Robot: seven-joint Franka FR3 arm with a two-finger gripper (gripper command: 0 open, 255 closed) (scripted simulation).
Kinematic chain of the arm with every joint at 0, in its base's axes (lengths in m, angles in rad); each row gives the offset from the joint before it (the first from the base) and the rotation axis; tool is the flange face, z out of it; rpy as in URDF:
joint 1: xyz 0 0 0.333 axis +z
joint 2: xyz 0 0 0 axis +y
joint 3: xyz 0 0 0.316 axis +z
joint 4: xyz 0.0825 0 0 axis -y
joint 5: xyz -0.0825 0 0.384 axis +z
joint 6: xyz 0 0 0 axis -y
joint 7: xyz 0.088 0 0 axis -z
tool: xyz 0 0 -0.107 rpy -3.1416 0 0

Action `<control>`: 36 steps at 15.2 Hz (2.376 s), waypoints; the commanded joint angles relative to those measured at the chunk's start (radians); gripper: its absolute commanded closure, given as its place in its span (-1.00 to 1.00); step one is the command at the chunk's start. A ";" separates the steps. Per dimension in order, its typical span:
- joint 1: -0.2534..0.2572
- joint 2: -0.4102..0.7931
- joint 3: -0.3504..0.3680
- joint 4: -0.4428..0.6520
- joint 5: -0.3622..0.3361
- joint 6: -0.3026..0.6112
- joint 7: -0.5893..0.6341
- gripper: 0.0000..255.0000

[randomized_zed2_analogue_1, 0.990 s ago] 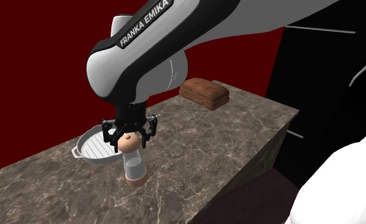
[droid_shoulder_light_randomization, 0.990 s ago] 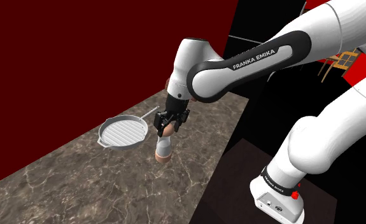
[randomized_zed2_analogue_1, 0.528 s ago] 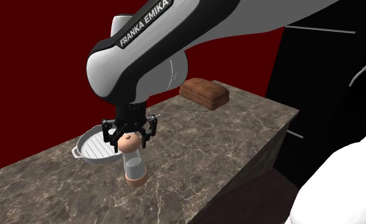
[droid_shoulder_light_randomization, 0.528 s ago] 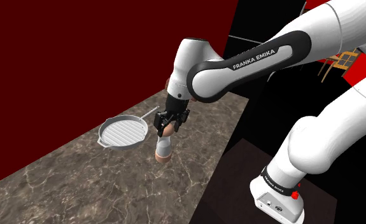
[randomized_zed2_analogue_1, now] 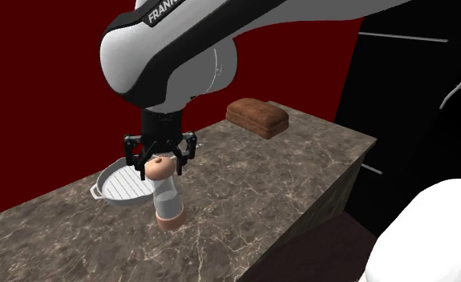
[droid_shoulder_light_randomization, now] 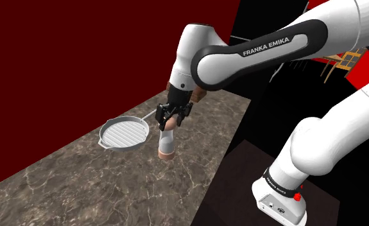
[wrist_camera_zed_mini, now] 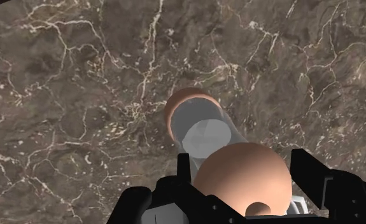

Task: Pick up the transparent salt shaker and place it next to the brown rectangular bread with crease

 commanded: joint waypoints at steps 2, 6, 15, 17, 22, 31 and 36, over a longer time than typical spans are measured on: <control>-0.002 -0.018 -0.007 0.028 -0.003 -0.046 0.003 1.00; -0.003 -0.037 -0.016 0.066 -0.007 -0.103 0.008 1.00; -0.008 -0.066 -0.033 0.163 -0.018 -0.227 0.021 1.00; -0.009 -0.070 -0.037 0.186 -0.020 -0.255 0.024 1.00; -0.012 -0.075 -0.045 0.249 -0.028 -0.321 0.033 1.00; -0.018 -0.069 -0.056 0.373 -0.041 -0.440 0.051 1.00; -0.022 -0.058 -0.061 0.450 -0.049 -0.505 0.062 1.00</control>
